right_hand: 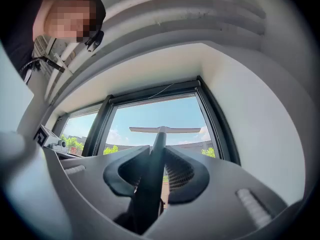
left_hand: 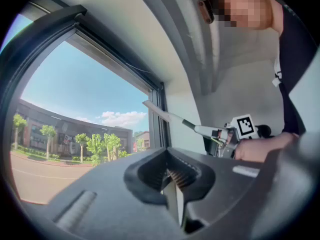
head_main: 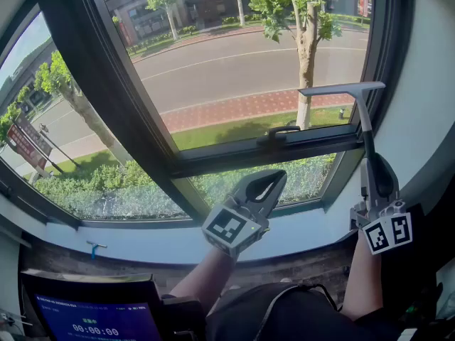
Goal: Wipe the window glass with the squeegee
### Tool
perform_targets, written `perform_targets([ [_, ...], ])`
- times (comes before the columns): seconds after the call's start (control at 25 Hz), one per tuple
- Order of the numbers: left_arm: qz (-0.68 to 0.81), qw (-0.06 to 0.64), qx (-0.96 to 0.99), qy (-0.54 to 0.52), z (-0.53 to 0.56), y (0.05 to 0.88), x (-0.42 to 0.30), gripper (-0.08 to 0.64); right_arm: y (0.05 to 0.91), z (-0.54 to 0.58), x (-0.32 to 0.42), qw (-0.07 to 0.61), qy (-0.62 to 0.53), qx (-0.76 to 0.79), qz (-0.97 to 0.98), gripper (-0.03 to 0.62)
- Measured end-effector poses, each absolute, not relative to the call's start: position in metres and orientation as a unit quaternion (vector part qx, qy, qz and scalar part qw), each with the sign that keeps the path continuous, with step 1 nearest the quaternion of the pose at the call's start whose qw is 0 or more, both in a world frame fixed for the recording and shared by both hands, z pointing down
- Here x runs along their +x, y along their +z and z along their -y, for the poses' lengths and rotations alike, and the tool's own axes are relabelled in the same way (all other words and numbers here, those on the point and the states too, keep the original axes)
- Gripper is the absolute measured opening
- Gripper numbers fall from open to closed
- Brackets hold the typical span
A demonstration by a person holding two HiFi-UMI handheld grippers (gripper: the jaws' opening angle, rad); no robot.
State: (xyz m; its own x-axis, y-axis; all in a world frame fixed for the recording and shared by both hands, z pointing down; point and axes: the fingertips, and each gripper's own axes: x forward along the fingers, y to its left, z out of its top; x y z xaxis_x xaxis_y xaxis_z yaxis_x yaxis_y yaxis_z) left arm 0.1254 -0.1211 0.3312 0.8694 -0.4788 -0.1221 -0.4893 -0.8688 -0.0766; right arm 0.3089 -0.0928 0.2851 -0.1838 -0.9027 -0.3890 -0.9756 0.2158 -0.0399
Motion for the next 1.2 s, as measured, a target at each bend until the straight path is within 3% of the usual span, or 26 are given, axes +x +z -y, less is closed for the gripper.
perform_targets([
  [1.2, -0.296, 0.059, -0.953, 0.038, 0.133, 0.327, 0.204, 0.003, 0.273, 0.131, 0.375, 0.195, 0.117, -0.568, -0.791, 0.1],
])
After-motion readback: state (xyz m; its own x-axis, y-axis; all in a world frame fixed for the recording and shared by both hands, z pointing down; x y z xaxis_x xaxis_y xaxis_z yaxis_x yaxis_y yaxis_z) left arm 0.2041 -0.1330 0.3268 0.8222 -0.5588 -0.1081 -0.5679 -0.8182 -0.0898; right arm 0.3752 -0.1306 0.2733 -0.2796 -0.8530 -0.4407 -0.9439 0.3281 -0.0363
